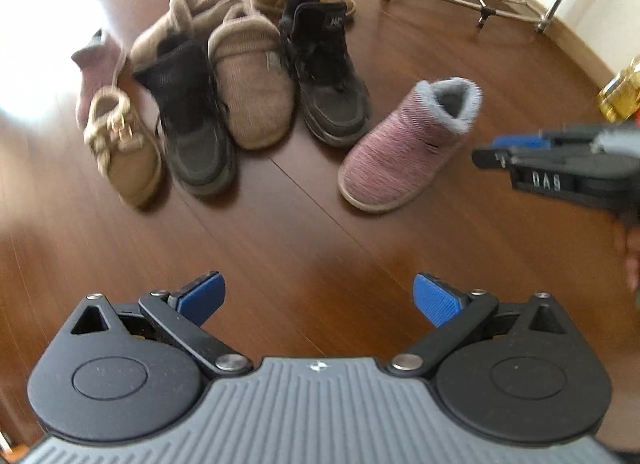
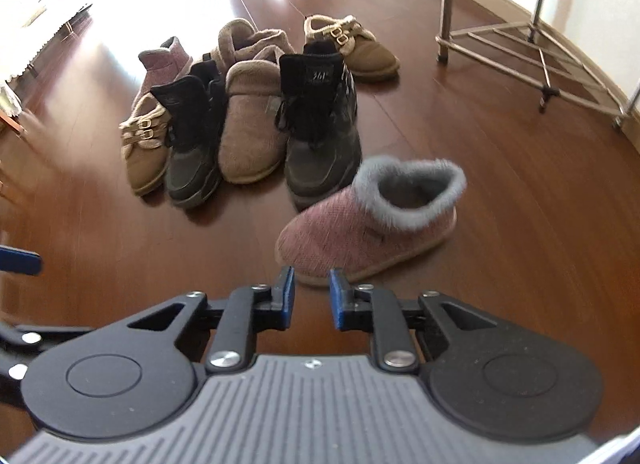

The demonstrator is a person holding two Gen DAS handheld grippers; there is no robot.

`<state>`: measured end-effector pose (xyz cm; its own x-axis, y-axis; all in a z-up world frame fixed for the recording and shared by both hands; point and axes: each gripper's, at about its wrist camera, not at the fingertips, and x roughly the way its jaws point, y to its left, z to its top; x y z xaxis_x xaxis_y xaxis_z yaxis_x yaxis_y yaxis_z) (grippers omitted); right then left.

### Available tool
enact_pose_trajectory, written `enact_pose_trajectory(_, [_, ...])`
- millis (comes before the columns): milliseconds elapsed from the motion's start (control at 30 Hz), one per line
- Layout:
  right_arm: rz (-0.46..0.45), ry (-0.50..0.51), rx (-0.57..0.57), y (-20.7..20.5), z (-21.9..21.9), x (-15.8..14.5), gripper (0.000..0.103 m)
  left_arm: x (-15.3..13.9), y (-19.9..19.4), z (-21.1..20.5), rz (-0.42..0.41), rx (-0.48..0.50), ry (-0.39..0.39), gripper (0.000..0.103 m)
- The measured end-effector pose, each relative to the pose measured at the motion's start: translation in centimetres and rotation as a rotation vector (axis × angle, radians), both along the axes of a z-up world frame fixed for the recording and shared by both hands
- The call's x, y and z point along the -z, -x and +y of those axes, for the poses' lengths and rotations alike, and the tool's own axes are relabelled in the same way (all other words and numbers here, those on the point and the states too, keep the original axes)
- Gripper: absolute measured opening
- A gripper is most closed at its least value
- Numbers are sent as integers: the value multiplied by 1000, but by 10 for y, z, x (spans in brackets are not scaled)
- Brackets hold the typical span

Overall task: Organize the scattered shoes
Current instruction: 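Grasp the pink knit boot by its fleece collar with the right tool, then carry the pink knit boot with the right tool toward the oil bottles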

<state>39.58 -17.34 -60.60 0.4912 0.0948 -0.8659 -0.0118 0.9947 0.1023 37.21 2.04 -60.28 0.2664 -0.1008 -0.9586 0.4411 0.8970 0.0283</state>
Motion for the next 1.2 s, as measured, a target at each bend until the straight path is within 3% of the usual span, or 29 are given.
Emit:
enact_pose_trajectory(167, [-110, 114, -84, -41, -12, 41, 41, 38, -30, -1, -34, 69, 6, 102])
enact_pose_trajectory(300, [-155, 159, -181, -60, -19, 75, 47, 64, -41, -7, -78, 89, 17, 102])
enact_pose_trajectory(400, [-153, 143, -252, -69, -22, 99, 46, 81, -42, -11, -67, 87, 29, 102])
enact_pose_trajectory(467, [-130, 100, -299, -74, -24, 115, 38, 90, -38, -14, -16, 91, 12, 102])
enact_pose_trajectory(500, [-124, 81, -313, -75, -26, 120, 28, 91, -35, -16, 3, 99, -5, 102])
enact_pose_trajectory(533, [-126, 70, -329, -74, -29, 121, 20, 90, -33, -16, 10, 107, -18, 102])
enact_pose_trajectory(667, [-118, 29, -381, -69, -44, 117, 14, 81, -22, -26, -20, 182, -73, 102])
enact_pose_trajectory(733, [-109, 38, -446, -62, -52, 111, 14, 81, -21, -31, -38, 199, -81, 102])
enact_pose_trajectory(833, [-74, 71, -630, -43, -69, 105, 14, 83, -20, -39, -49, 218, -80, 102])
enact_pose_trajectory(1000, [72, 168, -895, -13, -94, 92, 14, 83, -21, -56, -48, 259, -50, 102])
enact_pose_trajectory(1100, [106, 269, -994, 5, -99, 93, 14, 87, -15, -67, -63, 321, -55, 102])
enact_pose_trajectory(1200, [77, 333, -945, 18, -102, 91, 21, 89, -9, -74, -90, 373, -81, 102])
